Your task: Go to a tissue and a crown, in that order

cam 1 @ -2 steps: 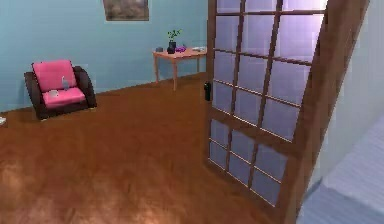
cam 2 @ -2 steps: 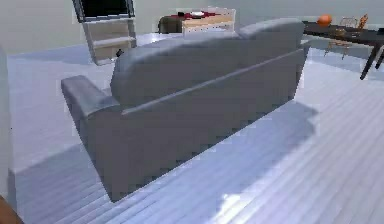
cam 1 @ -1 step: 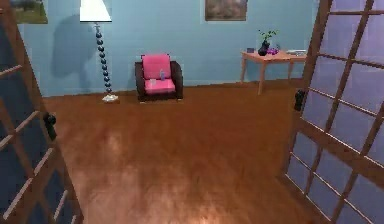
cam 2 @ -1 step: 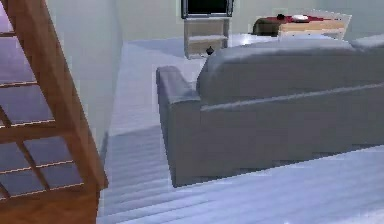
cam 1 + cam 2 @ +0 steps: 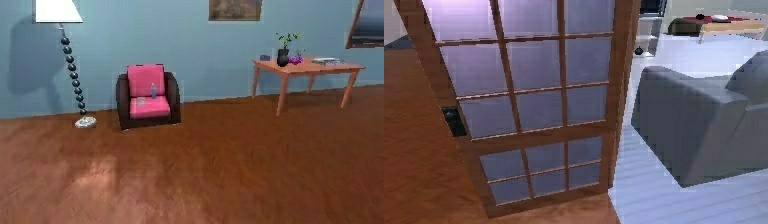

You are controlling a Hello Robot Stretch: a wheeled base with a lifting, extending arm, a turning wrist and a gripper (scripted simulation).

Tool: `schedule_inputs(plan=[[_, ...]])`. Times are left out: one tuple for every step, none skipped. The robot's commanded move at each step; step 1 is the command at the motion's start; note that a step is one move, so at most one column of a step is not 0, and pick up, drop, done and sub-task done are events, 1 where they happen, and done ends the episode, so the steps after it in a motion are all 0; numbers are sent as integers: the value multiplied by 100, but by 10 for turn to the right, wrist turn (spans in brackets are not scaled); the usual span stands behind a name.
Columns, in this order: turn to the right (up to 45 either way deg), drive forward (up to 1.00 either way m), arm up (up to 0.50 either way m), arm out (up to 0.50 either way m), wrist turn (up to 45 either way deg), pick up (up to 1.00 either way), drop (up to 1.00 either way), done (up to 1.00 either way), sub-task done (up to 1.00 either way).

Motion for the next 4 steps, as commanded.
schedule_inputs(plan=[[-60, 0, 0, 0, 0, 0, 0, 0, 0], [0, 55, 0, 0, 0, 0, 0, 0, 0], [450, 0, 0, 0, 0, 0, 0, 0, 0], [180, 0, 0, 0, 0, 0, 0, 0, 0]])
